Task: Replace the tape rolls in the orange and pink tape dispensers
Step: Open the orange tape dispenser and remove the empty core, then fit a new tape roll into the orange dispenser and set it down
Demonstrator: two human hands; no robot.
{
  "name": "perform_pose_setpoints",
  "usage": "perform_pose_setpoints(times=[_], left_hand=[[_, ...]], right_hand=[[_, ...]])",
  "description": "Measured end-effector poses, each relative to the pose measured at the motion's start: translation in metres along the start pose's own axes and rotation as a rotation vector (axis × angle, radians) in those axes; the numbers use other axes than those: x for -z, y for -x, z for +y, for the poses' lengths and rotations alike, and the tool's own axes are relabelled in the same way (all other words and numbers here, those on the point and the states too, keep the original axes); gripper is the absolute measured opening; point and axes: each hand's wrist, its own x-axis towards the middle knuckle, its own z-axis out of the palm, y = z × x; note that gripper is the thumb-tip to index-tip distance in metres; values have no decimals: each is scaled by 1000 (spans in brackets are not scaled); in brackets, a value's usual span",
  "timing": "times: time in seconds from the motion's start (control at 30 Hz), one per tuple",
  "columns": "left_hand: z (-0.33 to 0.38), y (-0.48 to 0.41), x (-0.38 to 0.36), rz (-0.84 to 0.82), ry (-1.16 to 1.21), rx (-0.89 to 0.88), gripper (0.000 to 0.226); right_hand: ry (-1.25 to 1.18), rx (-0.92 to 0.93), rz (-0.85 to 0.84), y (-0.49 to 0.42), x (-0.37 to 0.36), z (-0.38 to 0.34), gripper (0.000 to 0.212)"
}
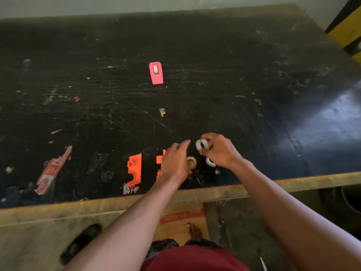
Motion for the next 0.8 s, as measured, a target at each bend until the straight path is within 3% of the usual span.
perform_pose_setpoints(times=[0.1, 0.17, 0.23, 0.33, 0.53, 0.67, 0.8], left_hand=[[0, -4, 20, 150, 516, 290, 38], [-4, -10, 37, 95, 733, 403, 15], [-9, -9, 56, -62, 887, 500, 16], [-32, -10, 80, -166, 910, 539, 21], [-72, -12, 97, -174, 1035, 574, 9], [-91, -15, 95, -113, 1098, 633, 18], [-100, -16, 97, -151, 1188, 643, 24]], right_hand=[[-180, -36, -40, -6, -4, -21, 53], [-258, -27, -33, -10, -12, -35, 44], [-314, 21, -25, -10, -21, -51, 33], [-375, 63, -93, -8, -33, -73, 29], [-360, 82, -161, -3, -52, -100, 37], [-207, 27, -212, -3, -64, -97, 68], [38, -19, -207, -2, -77, -85, 90]])
